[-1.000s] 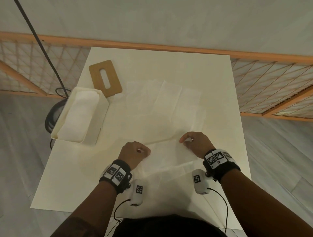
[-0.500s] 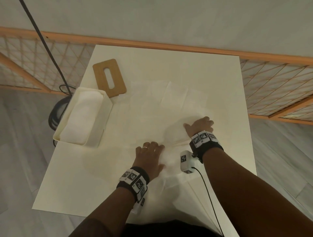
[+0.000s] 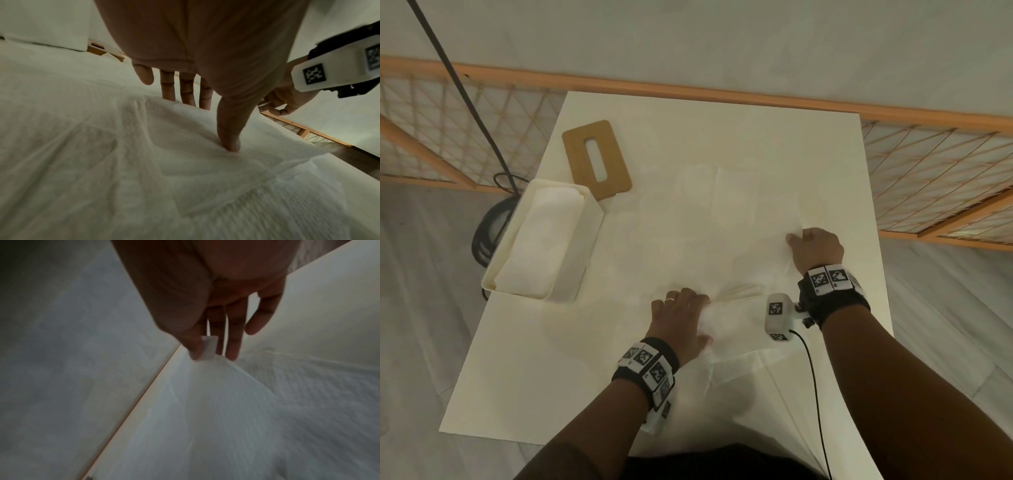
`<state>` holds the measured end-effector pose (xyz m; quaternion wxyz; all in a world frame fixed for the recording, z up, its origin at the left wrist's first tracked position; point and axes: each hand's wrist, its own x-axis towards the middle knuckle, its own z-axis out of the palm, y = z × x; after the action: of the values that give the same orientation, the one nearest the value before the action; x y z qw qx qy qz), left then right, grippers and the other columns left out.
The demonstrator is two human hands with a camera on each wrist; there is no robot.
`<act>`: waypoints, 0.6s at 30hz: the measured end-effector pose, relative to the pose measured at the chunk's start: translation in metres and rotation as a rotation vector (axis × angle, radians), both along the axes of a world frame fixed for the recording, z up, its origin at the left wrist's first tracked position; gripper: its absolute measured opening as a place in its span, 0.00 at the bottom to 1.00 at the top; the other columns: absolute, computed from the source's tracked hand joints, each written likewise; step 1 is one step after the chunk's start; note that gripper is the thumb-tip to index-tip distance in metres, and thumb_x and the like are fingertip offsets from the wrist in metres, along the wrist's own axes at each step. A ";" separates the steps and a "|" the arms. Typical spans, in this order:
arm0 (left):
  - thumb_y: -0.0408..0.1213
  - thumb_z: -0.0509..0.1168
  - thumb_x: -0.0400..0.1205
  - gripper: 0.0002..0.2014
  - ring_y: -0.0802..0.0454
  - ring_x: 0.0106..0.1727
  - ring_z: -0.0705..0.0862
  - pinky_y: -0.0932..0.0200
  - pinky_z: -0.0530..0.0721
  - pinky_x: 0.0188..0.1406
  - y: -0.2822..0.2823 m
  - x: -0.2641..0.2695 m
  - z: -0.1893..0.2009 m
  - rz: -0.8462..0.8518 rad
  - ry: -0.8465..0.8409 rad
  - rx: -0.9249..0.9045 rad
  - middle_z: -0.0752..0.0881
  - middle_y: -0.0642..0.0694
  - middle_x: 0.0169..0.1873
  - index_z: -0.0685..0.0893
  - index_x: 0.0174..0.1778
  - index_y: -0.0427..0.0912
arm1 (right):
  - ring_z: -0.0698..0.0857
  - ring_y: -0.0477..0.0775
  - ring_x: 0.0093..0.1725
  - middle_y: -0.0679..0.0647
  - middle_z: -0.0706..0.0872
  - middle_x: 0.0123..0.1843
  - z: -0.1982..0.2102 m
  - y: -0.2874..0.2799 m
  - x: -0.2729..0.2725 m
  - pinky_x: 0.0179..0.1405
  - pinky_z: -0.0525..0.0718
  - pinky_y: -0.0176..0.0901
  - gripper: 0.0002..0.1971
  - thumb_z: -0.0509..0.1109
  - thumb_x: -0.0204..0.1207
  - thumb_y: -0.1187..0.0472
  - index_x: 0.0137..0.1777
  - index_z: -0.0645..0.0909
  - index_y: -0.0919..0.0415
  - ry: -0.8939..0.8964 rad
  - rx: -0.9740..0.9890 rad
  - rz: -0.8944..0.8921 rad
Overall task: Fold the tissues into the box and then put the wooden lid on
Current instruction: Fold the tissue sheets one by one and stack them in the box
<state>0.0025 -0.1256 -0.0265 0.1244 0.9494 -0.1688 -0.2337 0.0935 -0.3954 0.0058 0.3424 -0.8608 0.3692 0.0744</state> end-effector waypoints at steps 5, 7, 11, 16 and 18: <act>0.66 0.65 0.79 0.32 0.47 0.76 0.69 0.43 0.65 0.73 0.004 0.006 0.005 0.037 0.062 -0.054 0.72 0.54 0.73 0.70 0.77 0.57 | 0.85 0.66 0.54 0.63 0.87 0.53 0.028 -0.002 -0.011 0.51 0.82 0.45 0.20 0.66 0.76 0.50 0.55 0.81 0.67 -0.364 0.344 0.016; 0.70 0.60 0.81 0.32 0.47 0.74 0.71 0.43 0.67 0.72 0.005 0.016 0.016 0.143 0.069 -0.135 0.74 0.54 0.72 0.72 0.76 0.56 | 0.86 0.59 0.61 0.57 0.89 0.62 0.040 -0.007 -0.015 0.62 0.83 0.51 0.28 0.65 0.70 0.48 0.66 0.83 0.64 -0.423 0.470 0.018; 0.71 0.52 0.78 0.33 0.45 0.70 0.76 0.43 0.70 0.72 0.001 0.045 0.047 0.339 0.052 -0.321 0.79 0.52 0.67 0.77 0.72 0.54 | 0.89 0.57 0.49 0.54 0.91 0.50 0.054 -0.010 -0.018 0.48 0.85 0.51 0.19 0.66 0.66 0.52 0.55 0.87 0.58 -0.339 0.552 0.143; 0.55 0.65 0.86 0.18 0.52 0.62 0.82 0.55 0.78 0.63 -0.008 0.074 0.070 0.398 0.075 -0.489 0.84 0.53 0.60 0.81 0.68 0.51 | 0.88 0.56 0.44 0.56 0.91 0.48 0.042 -0.010 -0.015 0.42 0.82 0.46 0.06 0.66 0.82 0.60 0.53 0.84 0.60 -0.237 0.369 0.300; 0.51 0.66 0.86 0.15 0.54 0.60 0.82 0.58 0.77 0.60 -0.011 0.077 0.073 0.379 0.086 -0.470 0.85 0.54 0.58 0.82 0.66 0.50 | 0.85 0.60 0.47 0.56 0.88 0.46 0.028 -0.016 -0.010 0.43 0.77 0.45 0.08 0.72 0.82 0.54 0.48 0.82 0.59 -0.175 0.137 0.280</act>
<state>0.0798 -0.1366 0.0461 0.3892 0.8984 -0.0328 -0.2008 0.0840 -0.4110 0.0338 0.4172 -0.8817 0.2085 0.0711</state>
